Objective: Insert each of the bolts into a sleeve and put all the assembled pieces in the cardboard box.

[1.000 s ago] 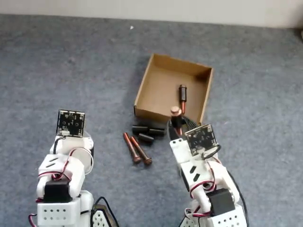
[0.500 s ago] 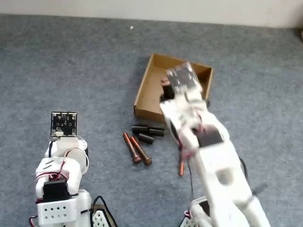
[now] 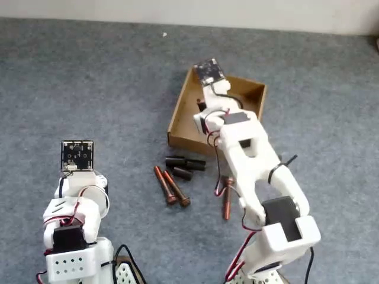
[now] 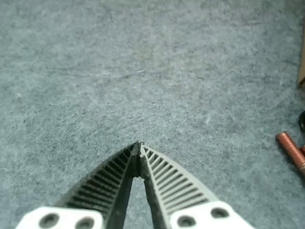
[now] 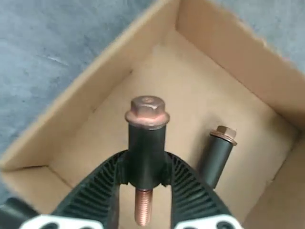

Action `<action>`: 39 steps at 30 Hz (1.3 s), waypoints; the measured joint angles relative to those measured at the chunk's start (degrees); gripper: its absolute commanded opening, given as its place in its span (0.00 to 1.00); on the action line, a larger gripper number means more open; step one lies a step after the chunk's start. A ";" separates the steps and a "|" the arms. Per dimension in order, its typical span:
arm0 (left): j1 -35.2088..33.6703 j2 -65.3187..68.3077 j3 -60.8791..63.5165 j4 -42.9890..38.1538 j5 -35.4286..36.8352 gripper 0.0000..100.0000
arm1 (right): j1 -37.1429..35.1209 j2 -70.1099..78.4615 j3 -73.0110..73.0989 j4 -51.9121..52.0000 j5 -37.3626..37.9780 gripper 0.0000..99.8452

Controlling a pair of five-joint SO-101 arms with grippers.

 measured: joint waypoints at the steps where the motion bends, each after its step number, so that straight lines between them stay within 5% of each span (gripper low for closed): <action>1: 0.00 0.00 0.00 0.00 0.00 0.01 | 0.09 0.26 -1.05 1.14 0.00 0.15; 8: 0.00 0.00 0.00 0.00 0.00 0.01 | -0.09 0.26 -16.26 21.89 -2.55 0.17; 18: 0.00 0.00 0.00 0.00 0.00 0.01 | -8.62 0.26 -32.62 57.67 6.42 0.17; 28: 0.00 0.00 0.00 0.00 0.00 0.01 | -14.15 0.26 -21.71 59.08 16.79 0.17; 39: 0.00 0.00 0.00 0.00 0.00 0.01 | -14.24 0.26 -11.43 49.23 23.82 0.17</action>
